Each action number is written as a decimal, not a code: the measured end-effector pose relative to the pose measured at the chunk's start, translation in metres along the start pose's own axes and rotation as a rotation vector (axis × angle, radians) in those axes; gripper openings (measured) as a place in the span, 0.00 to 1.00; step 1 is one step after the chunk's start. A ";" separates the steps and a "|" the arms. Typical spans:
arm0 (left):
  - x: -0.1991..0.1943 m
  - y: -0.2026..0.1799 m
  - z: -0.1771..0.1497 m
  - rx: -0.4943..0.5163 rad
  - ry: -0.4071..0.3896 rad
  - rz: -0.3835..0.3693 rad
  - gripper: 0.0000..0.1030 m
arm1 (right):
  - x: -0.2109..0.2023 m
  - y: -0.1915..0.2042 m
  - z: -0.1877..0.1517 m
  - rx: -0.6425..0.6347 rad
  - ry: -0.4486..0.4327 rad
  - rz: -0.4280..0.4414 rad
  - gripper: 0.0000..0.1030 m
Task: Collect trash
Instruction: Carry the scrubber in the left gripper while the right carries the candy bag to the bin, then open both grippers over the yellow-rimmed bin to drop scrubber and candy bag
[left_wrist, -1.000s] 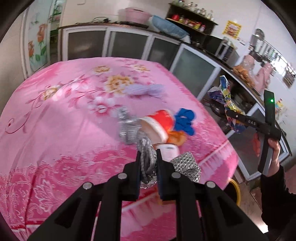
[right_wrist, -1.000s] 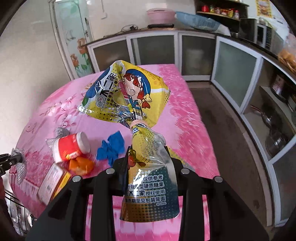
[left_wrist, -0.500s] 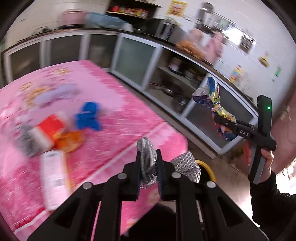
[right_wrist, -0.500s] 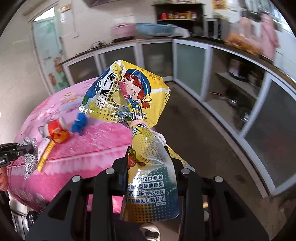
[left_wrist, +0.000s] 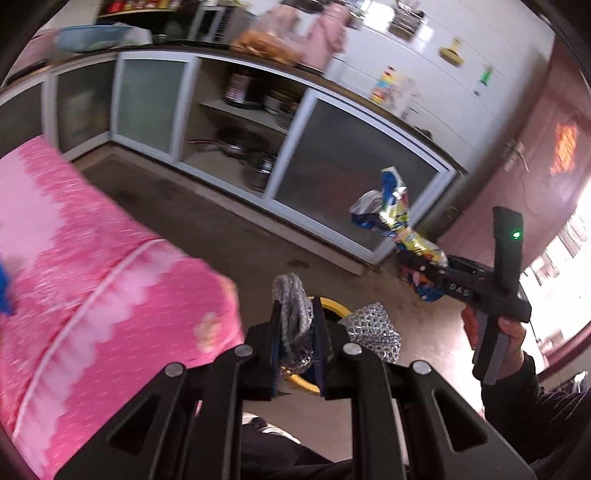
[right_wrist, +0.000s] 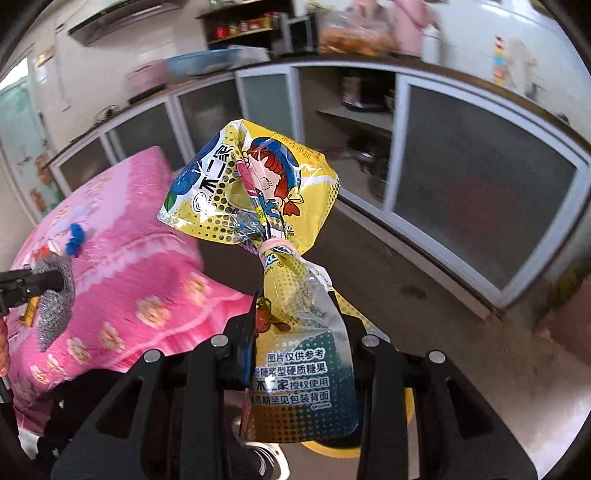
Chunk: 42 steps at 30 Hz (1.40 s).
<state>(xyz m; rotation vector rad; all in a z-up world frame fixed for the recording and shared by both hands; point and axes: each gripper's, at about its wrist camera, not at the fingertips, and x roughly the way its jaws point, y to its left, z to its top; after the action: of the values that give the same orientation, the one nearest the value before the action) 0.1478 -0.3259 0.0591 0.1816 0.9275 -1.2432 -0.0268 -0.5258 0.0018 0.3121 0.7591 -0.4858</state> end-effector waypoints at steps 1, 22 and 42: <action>0.007 -0.006 0.002 0.013 0.008 -0.011 0.13 | 0.001 -0.011 -0.006 0.016 0.008 -0.012 0.29; 0.214 -0.085 -0.016 0.156 0.275 -0.030 0.13 | 0.070 -0.096 -0.120 0.227 0.237 -0.090 0.30; 0.288 -0.080 -0.031 0.087 0.332 0.023 0.44 | 0.134 -0.114 -0.151 0.272 0.424 -0.088 0.38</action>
<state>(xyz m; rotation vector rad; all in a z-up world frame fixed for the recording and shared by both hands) 0.0698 -0.5459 -0.1306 0.4777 1.1529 -1.2537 -0.0908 -0.5965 -0.2094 0.6505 1.1244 -0.6171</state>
